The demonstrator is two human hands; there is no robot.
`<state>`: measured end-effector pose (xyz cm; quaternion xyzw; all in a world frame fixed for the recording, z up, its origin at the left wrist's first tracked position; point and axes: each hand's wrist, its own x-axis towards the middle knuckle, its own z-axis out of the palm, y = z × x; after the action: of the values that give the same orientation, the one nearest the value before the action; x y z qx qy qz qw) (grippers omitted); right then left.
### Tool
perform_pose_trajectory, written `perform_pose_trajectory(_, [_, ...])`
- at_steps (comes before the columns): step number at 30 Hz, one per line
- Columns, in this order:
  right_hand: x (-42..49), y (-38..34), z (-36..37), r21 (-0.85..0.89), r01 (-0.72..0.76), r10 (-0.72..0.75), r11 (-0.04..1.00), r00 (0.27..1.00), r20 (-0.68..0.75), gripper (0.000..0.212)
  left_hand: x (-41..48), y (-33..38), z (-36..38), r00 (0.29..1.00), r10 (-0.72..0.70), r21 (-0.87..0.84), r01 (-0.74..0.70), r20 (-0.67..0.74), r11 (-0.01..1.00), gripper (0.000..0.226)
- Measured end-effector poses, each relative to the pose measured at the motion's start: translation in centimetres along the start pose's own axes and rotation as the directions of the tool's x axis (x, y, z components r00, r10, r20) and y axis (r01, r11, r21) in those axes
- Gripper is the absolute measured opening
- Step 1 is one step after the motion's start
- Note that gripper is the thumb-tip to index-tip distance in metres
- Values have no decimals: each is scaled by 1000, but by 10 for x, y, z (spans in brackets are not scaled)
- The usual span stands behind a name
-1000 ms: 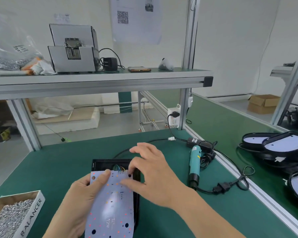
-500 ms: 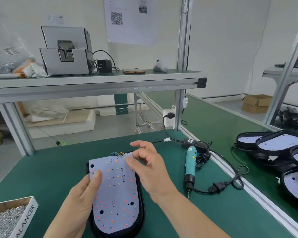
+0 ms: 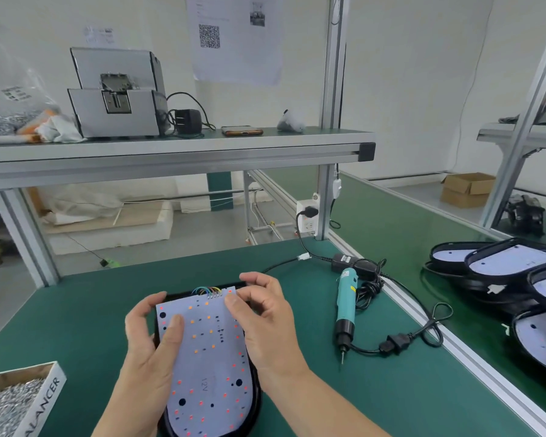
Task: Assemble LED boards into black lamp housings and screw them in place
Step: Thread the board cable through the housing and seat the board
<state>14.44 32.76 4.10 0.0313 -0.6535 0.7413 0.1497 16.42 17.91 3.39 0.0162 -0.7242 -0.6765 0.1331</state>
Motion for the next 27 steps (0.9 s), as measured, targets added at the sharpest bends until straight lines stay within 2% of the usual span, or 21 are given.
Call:
perform_pose_trajectory(2, [1, -2, 0, 85, -33, 35, 996, 999, -16, 23, -1, 1, 2, 999, -31, -26, 31, 6, 999, 32])
perform_pose_trajectory(4, [2, -3, 0, 119, -49, 50, 992, 999, -1, 24, -3, -2, 3, 998, -69, -80, 69, 1, 994, 54])
perform_pose_trajectory(7, [3, 1, -2, 47, 3, -5, 999, 1000, 29, 21, -3, -6, 1, 991, -128, -104, 131, 37, 986, 45])
perform_pose_trajectory(9, [6, 2, -9, -51, 39, -32, 998, 990, 135, 20, -2, -7, -7, 996, -94, -6, 94, -6, 996, 44])
perform_pose_trajectory(11, [14, -3, -24, -192, 43, 18, 980, 952, 305, 23, -2, -5, -12, 996, -70, 126, 77, -59, 989, 46])
perform_pose_trajectory(13, [23, -11, -39, -344, 76, 89, 936, 893, 440, 26, -3, -4, -14, 995, -90, 218, 97, -42, 971, 32])
perform_pose_trajectory(15, [30, -17, -45, -389, 112, 115, 914, 849, 515, 27, -3, -8, -12, 996, -83, 313, 75, 14, 947, 21])
perform_pose_trajectory(17, [30, -17, -41, -323, 123, 54, 939, 871, 489, 29, -3, -17, -10, 997, -37, 378, 10, 64, 926, 18])
perform_pose_trajectory(19, [25, -13, -32, -231, 118, -16, 966, 916, 401, 33, -3, -20, -7, 998, -53, 348, 38, 33, 937, 22])
perform_pose_trajectory(21, [21, -7, -27, -221, 136, -56, 966, 940, 336, 36, -1, -17, -6, 997, -70, 319, 70, -9, 945, 30])
perform_pose_trajectory(23, [21, -4, -29, -276, 183, -74, 944, 929, 363, 33, 0, -11, -9, 997, -58, 386, 73, -53, 920, 29])
perform_pose_trajectory(25, [25, -2, -34, -370, 233, -66, 899, 908, 413, 25, -5, -6, -12, 999, 13, 462, 13, -53, 887, 19])
perform_pose_trajectory(27, [30, -2, -38, -463, 278, -59, 842, 899, 434, 22, -11, -7, -9, 996, 84, 480, -81, 17, 873, 36])
